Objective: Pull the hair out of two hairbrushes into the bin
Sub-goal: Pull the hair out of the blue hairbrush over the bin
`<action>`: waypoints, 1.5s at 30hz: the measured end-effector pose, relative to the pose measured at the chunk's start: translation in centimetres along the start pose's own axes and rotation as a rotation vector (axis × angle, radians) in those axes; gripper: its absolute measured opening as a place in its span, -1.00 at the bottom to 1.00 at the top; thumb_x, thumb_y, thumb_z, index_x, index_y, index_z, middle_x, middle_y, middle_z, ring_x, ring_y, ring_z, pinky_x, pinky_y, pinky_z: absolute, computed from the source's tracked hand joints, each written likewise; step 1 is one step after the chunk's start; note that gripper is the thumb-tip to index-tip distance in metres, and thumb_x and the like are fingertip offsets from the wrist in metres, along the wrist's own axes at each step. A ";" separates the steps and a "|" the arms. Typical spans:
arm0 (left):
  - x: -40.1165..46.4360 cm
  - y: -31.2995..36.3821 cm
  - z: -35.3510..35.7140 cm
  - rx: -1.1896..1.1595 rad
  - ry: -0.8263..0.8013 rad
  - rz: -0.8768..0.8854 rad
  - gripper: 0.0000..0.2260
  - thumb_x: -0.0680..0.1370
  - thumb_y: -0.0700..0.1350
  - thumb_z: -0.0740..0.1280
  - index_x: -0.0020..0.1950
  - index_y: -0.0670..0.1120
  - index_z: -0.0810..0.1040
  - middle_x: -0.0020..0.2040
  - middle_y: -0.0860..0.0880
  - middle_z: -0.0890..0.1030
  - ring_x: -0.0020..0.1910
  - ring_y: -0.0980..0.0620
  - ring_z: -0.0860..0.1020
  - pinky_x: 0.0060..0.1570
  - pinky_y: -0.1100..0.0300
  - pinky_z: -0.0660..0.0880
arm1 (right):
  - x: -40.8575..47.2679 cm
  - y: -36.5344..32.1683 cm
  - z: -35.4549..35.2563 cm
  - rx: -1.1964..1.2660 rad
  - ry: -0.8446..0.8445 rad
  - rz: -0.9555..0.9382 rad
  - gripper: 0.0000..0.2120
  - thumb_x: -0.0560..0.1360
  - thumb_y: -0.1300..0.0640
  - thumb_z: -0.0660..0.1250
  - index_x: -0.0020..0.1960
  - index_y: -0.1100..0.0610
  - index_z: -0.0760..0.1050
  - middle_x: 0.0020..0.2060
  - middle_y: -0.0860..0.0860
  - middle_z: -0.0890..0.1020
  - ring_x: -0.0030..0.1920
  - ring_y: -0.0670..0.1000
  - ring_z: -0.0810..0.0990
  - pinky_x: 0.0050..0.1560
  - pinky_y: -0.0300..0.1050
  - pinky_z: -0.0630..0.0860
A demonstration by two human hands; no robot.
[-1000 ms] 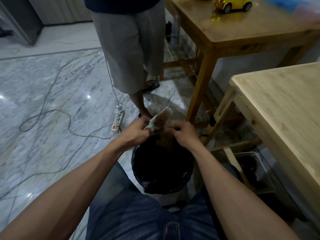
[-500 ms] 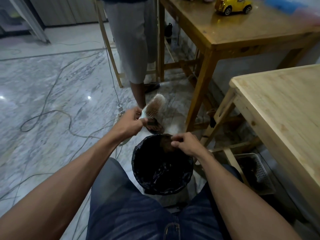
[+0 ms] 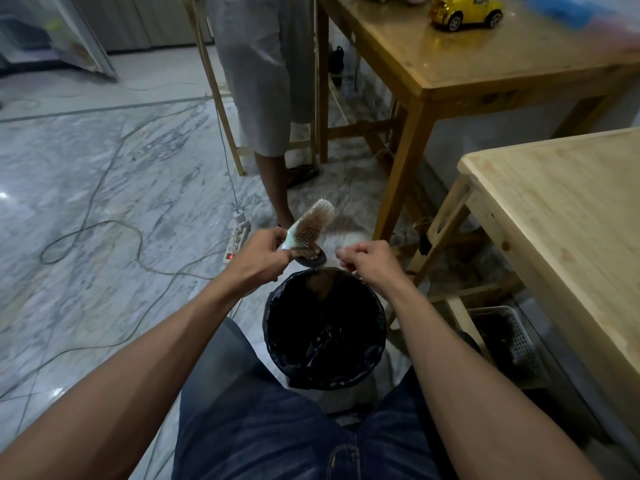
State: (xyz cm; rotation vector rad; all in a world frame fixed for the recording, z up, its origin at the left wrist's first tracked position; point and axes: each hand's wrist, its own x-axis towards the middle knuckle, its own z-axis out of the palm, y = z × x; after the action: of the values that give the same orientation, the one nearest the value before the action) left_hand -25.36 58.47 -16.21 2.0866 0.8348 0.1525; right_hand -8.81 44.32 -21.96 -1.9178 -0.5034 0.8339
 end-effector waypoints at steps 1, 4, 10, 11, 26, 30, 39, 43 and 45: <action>0.0 0.0 -0.2 -0.014 0.024 -0.007 -0.91 0.51 -0.10 0.38 -0.08 -0.09 0.51 -0.34 -0.10 0.47 -0.38 -0.04 0.47 -0.39 0.01 0.51 | 0.1 0.9 0.0 -0.080 0.018 0.033 -0.77 0.53 0.08 0.49 -0.27 0.14 0.71 -0.33 0.04 0.72 -0.28 -0.03 0.64 -0.13 -0.07 0.59; 0.2 -0.6 -0.8 -0.010 0.027 -0.004 -0.82 0.42 -0.04 0.35 -0.03 -0.08 0.57 -0.36 -0.09 0.48 -0.39 -0.06 0.48 -0.41 -0.16 0.51 | 0.1 2.9 0.0 -0.252 0.035 0.114 -0.78 0.50 0.07 0.50 -0.27 0.15 0.73 -0.32 -0.02 0.74 -0.20 -0.02 0.70 -0.03 -0.03 0.66; 0.2 -1.0 -0.1 0.101 -0.079 0.059 -0.94 0.43 -0.04 0.34 -0.13 0.04 0.52 -0.37 0.02 0.45 -0.36 0.00 0.47 -0.27 -0.11 0.55 | 0.3 0.9 0.4 -0.051 -0.224 0.015 -0.41 0.49 0.05 0.53 0.46 0.02 0.43 0.24 -0.10 0.56 0.20 0.04 0.62 0.01 -0.04 0.62; 0.2 -0.8 0.0 0.096 -0.097 0.061 -0.92 0.43 -0.04 0.34 -0.10 0.02 0.54 -0.37 0.02 0.46 -0.38 0.01 0.46 -0.31 -0.07 0.51 | 0.3 0.2 0.6 -0.010 -0.243 -0.022 -0.43 0.49 0.04 0.53 0.44 0.04 0.44 0.22 -0.10 0.57 0.17 0.03 0.63 -0.04 -0.08 0.60; 0.0 -0.8 -1.6 0.133 0.071 0.086 -0.66 0.49 -0.21 0.39 -0.35 0.09 0.32 -0.42 0.09 0.33 -0.42 0.10 0.32 -0.39 0.14 0.25 | -0.5 1.9 2.8 -0.241 -0.177 0.102 -0.72 0.57 0.23 0.43 0.28 0.17 0.65 0.00 0.09 0.73 -0.24 -0.03 0.67 -0.18 -0.18 0.69; -0.1 -1.4 -0.7 0.250 0.008 0.087 -0.89 0.48 -0.15 0.40 -0.19 -0.01 0.50 -0.38 0.03 0.43 -0.36 0.02 0.40 -0.38 0.12 0.27 | -0.3 -0.8 1.4 -0.031 -0.367 0.205 -0.17 0.49 0.38 0.43 0.63 0.03 0.16 0.22 0.13 0.60 -0.17 0.13 0.71 -0.25 -0.04 0.68; -0.3 -0.6 -0.2 0.193 0.041 0.068 -0.67 0.47 -0.16 0.39 -0.35 0.09 0.31 -0.41 0.11 0.34 -0.40 0.11 0.33 -0.41 0.14 0.21 | -0.3 -1.4 0.2 0.090 -0.168 0.002 -0.92 0.56 0.20 0.47 -0.10 0.18 0.69 -0.34 0.04 0.69 -0.44 -0.13 0.58 -0.40 -0.34 0.50; -0.2 -0.4 -1.1 0.042 0.105 0.037 -0.67 0.49 -0.21 0.40 -0.37 -0.06 0.30 -0.44 0.09 0.24 -0.44 0.09 0.25 -0.37 0.15 0.19 | -0.4 1.3 0.7 -0.056 -0.070 0.097 -0.90 0.54 0.24 0.48 -0.15 0.21 0.72 -0.29 0.14 0.72 -0.36 -0.05 0.63 -0.24 -0.23 0.64; -0.2 -0.4 -1.6 0.030 0.121 0.043 -0.64 0.49 -0.20 0.40 -0.37 -0.04 0.27 -0.42 0.05 0.22 -0.43 0.05 0.23 -0.33 0.13 0.22 | -0.8 2.3 0.8 -0.115 -0.050 0.116 -0.91 0.54 0.23 0.48 -0.12 0.22 0.73 -0.25 0.17 0.75 -0.33 -0.04 0.66 -0.16 -0.18 0.69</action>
State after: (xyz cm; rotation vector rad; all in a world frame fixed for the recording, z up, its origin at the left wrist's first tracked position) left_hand -26.35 59.64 -15.47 2.1412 0.8693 0.2939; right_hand -9.93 43.22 -24.02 -2.0508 -0.4832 0.9478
